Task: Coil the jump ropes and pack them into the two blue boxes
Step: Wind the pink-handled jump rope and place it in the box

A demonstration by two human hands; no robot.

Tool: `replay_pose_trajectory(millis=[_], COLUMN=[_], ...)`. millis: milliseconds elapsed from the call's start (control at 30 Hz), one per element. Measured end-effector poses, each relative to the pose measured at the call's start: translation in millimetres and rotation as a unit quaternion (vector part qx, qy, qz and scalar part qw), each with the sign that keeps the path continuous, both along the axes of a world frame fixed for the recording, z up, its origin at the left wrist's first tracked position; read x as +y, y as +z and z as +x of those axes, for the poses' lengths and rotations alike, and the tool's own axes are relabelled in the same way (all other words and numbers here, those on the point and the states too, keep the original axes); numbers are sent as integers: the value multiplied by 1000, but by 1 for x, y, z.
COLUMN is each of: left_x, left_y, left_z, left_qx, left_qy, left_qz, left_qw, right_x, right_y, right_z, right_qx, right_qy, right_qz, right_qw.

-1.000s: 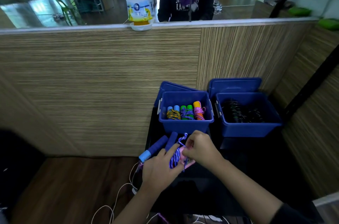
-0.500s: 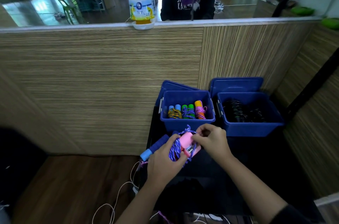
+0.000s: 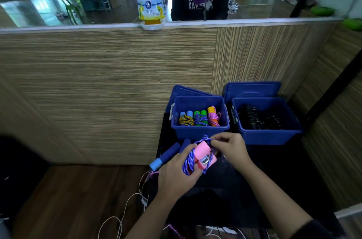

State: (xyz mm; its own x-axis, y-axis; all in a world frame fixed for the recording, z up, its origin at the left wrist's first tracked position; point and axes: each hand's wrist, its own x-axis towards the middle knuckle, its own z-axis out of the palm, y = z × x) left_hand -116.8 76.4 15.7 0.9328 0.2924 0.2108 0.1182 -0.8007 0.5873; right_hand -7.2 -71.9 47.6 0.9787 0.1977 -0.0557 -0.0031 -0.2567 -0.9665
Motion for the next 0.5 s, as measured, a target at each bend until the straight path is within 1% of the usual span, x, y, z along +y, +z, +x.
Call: replay_pose_trajectory(millis=[133, 167, 233, 267, 400, 500], left_x=[5, 6, 6, 5, 1, 2], left_y=[-5, -5, -4, -3, 0, -4], left_z=[-3, -3, -3, -3, 2, 4], left_qx=[-14, -11, -7, -8, 4, 3], left_qy=[-1, 6, 20, 21, 14, 27], left_qz=[-17, -26, -60, -75, -103, -128], left_qw=[1000, 1000, 998, 997, 995, 991], right_x=[-2, -3, -4, -4, 1, 3], right_y=[-1, -2, -5, -7, -9, -2], right_z=[4, 5, 9, 9, 1, -8], right_qx=[83, 85, 43, 35, 65, 132], right_qy=[42, 58, 76, 77, 57, 62], right_qz=[50, 38, -37, -53, -3, 92], right_qw=[994, 994, 995, 995, 996, 985])
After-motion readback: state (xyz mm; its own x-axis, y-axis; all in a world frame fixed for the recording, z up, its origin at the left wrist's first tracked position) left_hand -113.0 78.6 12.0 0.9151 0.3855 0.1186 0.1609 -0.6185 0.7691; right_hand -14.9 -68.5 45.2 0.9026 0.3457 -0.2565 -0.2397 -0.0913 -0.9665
